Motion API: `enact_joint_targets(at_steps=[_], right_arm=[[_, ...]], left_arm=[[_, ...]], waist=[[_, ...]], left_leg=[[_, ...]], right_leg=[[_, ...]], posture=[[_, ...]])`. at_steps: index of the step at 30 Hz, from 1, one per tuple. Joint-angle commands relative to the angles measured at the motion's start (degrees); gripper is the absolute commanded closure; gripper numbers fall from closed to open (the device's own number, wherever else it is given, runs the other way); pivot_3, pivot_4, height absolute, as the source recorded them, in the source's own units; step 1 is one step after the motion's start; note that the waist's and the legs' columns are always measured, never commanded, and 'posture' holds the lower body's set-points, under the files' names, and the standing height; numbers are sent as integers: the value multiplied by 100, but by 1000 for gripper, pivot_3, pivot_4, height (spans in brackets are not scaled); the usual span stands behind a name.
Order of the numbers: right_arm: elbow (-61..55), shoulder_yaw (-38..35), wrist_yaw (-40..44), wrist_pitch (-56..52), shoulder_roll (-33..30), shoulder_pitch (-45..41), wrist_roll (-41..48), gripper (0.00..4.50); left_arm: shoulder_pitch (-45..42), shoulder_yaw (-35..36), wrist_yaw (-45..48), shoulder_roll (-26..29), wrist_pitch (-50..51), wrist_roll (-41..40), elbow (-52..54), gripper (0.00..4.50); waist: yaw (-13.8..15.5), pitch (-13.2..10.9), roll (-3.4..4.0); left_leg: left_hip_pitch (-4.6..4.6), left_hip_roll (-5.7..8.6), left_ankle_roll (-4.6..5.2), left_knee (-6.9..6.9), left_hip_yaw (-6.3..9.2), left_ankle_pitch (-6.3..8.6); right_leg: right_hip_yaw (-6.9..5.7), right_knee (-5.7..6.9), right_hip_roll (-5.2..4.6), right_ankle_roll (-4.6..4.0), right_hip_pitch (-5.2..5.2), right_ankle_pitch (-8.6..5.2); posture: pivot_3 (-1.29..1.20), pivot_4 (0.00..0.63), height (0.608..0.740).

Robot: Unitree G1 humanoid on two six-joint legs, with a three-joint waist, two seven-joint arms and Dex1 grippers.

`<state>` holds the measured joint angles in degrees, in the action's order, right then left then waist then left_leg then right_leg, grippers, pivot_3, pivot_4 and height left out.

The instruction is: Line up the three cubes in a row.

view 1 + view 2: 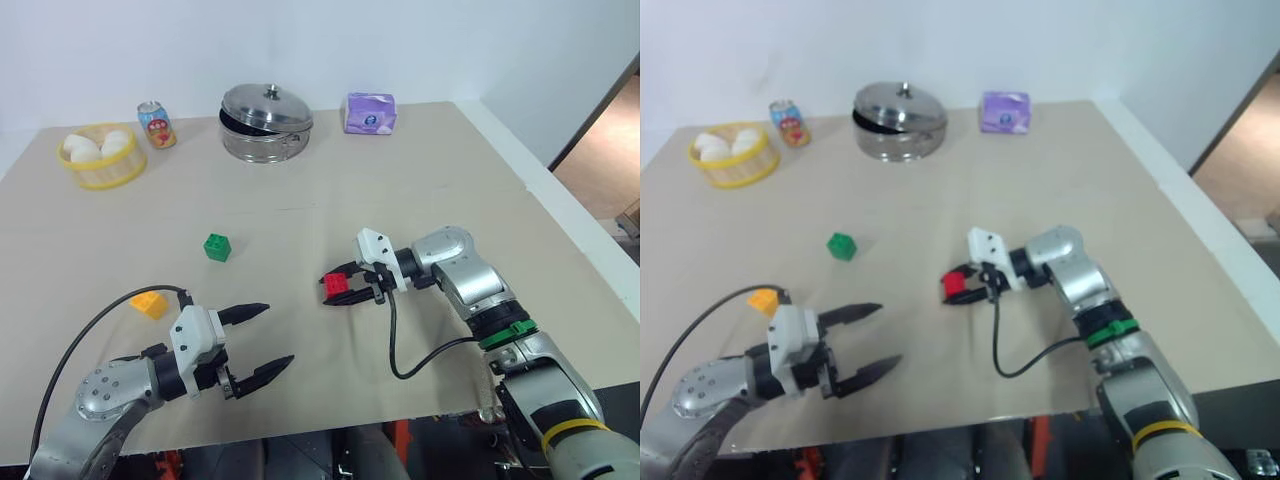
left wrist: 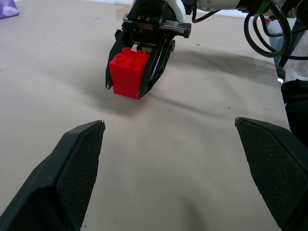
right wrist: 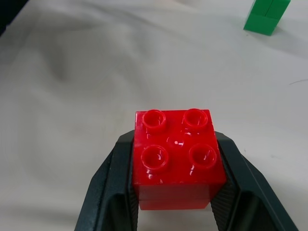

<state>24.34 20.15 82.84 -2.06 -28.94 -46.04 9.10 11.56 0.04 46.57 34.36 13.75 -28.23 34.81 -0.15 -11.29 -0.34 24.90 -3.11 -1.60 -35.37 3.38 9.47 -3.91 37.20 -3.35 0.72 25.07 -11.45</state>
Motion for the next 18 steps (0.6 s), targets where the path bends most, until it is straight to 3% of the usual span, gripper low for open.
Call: enact_joint_targets(at_steps=[1,10,13,18], right_arm=[[212,-15,183,371,36,-200,-129,3215],[844,-56,400,811,173,-387,-326,3215],[961,-89,476,799,183,-442,-335,1957],[1006,-170,534,806,175,-499,-272,410]], left_arm=[[15,146,-20,48,-22,-80,227,0],[-60,116,-79,31,10,-48,202,0],[-74,119,-98,40,17,-47,195,0],[-55,127,-111,67,17,-33,194,0]], waist=[[0,0,0],[-1,0,0],[-1,0,0],[-1,0,0]], left_leg=[[-2,0,0,0,-4,0],[-23,0,0,0,-28,0],[-23,0,0,0,-31,0],[-26,0,0,0,-39,0]], right_leg=[[6,0,0,2,0,1],[42,0,7,8,-3,15],[47,0,7,9,-3,16],[57,0,9,12,-2,19]], posture=[[0,150,740],[0,150,740],[0,150,740],[0,150,740]])
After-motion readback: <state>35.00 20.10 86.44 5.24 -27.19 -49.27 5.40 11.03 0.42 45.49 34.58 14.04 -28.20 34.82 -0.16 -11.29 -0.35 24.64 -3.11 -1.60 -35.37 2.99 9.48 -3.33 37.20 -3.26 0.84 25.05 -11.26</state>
